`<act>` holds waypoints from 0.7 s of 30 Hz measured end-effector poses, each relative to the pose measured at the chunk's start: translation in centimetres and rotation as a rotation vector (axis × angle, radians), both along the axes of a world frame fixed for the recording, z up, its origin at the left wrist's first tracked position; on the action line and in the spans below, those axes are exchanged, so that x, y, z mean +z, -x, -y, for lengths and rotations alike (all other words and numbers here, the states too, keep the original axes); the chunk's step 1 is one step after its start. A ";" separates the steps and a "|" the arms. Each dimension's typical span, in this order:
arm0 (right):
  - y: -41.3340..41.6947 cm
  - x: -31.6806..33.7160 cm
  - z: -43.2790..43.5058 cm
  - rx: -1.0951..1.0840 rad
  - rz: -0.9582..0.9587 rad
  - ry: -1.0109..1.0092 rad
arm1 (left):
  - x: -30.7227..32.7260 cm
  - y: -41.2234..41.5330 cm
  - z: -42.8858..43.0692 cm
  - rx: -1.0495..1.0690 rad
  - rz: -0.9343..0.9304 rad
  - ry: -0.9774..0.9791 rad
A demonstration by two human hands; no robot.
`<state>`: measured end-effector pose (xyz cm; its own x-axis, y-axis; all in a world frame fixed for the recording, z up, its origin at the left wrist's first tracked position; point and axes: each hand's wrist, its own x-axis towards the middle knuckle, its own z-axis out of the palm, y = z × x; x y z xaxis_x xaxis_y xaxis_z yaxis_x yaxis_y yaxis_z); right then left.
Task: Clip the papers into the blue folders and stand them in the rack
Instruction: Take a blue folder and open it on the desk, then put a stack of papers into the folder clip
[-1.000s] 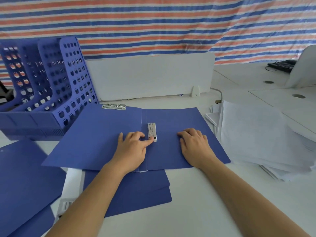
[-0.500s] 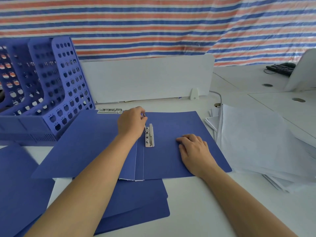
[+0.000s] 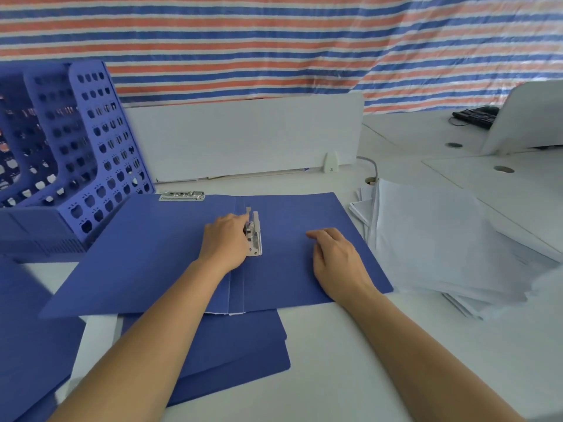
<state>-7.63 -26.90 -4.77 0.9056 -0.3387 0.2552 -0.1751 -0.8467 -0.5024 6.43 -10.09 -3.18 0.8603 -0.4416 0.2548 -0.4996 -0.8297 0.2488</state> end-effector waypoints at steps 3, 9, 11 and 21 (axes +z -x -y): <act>1.0 0.9 0.4 -0.047 0.065 -0.061 | 0.4 2.4 0.1 0.051 0.039 0.252; 5.2 2.1 3.7 -0.222 0.093 -0.140 | 0.1 6.9 3.3 -0.160 -0.074 0.376; 6.7 2.4 5.3 -0.298 0.103 -0.157 | -0.1 8.0 5.2 -0.257 -0.098 0.339; 12.7 3.8 16.2 -0.731 0.057 -0.204 | -2.1 11.8 13.4 -0.494 -0.154 -0.085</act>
<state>-20.34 -43.09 -1.02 0.4197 -0.8929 0.1629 -0.6253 -0.4145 -0.6612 -5.41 -23.44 -5.28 0.5685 -0.8180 0.0874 -0.7998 -0.5247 0.2917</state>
